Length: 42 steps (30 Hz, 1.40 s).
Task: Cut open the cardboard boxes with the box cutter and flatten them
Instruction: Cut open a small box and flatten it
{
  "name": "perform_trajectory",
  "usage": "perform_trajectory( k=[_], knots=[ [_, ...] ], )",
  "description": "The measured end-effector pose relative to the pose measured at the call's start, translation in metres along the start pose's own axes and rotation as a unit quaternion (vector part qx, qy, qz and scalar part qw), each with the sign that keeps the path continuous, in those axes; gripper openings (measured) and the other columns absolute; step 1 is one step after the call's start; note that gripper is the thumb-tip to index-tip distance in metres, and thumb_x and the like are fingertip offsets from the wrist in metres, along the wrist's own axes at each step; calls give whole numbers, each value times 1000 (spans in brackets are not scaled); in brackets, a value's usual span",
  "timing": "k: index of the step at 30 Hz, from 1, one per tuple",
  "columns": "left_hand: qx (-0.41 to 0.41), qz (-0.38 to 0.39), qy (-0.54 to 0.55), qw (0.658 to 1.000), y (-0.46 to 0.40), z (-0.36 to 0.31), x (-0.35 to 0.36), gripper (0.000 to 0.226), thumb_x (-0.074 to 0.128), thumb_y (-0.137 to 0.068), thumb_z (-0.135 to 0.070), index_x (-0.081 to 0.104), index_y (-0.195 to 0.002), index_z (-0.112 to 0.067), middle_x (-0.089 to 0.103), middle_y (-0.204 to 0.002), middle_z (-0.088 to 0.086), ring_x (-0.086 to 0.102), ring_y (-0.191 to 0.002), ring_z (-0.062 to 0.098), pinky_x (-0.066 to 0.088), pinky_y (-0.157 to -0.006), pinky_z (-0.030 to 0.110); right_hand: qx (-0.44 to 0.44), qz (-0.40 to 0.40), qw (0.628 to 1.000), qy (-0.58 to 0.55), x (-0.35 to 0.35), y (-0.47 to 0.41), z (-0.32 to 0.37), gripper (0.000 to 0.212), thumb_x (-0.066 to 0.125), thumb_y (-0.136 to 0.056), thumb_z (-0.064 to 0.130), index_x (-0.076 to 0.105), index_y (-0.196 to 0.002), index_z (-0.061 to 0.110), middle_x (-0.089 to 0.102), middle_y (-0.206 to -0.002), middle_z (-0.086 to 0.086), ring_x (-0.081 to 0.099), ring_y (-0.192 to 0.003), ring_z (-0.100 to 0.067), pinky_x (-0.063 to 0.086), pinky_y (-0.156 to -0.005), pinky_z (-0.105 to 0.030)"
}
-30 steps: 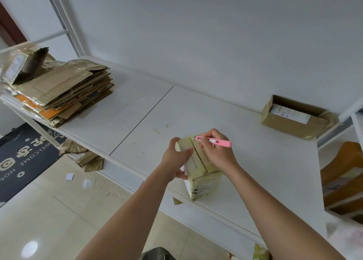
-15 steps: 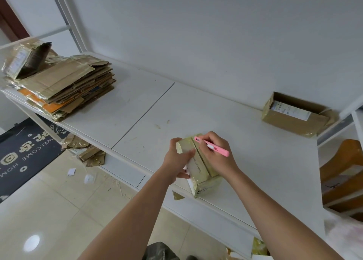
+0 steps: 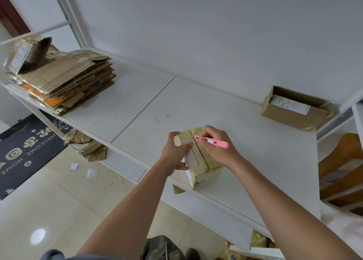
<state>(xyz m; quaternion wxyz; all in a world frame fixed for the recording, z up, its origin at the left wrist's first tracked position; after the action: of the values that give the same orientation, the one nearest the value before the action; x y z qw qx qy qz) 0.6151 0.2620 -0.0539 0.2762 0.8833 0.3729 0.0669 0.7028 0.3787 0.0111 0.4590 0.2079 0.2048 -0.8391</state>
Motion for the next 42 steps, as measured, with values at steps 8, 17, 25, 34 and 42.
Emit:
perform_trajectory(
  k=[8, 17, 25, 34, 42],
  knots=[
    [-2, 0, 1, 1000, 2, -2, 1, 39, 64, -93, -26, 39, -122, -35, 58, -119, 17, 68, -96, 39, 61, -59, 44, 21, 37, 999, -15, -4, 10, 0, 14, 60, -93, 3, 56, -79, 2, 61, -74, -12, 45, -57, -2, 34, -53, -13],
    [1, -3, -6, 1000, 0, -1, 1, 39, 65, -93, -27, 39, -121, -34, 60, -116, 17, 69, -75, 32, 59, -52, 37, 53, 62, 996, -28, -8, 22, -6, 17, 60, -94, 9, 56, -77, 11, 62, -78, -14, 45, -62, -10, 34, -55, -21],
    [-1, -11, -10, 1000, -1, -1, 1, 40, 66, -92, -26, 39, -120, -35, 63, -112, 16, 72, -76, 32, 59, -52, 39, 61, 67, 995, -51, -11, 60, -11, 20, 59, -91, 12, 53, -72, 15, 68, -78, 6, 69, -86, -19, 40, -58, -17],
    [0, -24, -11, 1000, 2, -4, 2, 39, 66, -92, -25, 40, -121, -31, 61, -112, 14, 71, -86, 36, 60, -56, 40, 47, 61, 994, -73, -25, 104, -12, 21, 54, -92, 6, 49, -73, 15, 62, -69, 26, 58, -67, 17, 38, -52, -4],
    [69, -124, -125, 982, 6, -10, -8, 54, 74, -84, -41, 38, -110, -11, 47, -94, -3, 51, -87, 17, 39, -58, 24, 82, -201, 952, -215, -54, 125, -44, 15, 55, -100, 13, 55, -88, 21, 68, -87, -1, 71, -87, -20, 59, -79, -35]
  ],
)
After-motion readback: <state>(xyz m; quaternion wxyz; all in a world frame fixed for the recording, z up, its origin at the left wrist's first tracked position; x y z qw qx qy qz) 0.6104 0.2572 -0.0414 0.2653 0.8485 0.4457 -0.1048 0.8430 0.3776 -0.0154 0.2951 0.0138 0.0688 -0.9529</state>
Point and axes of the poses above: each hand's wrist, its own y-axis away from the middle knuckle, its own x-axis out of the palm, z = x × y, the point moved 8 cm from there along -y, towards the middle knuckle
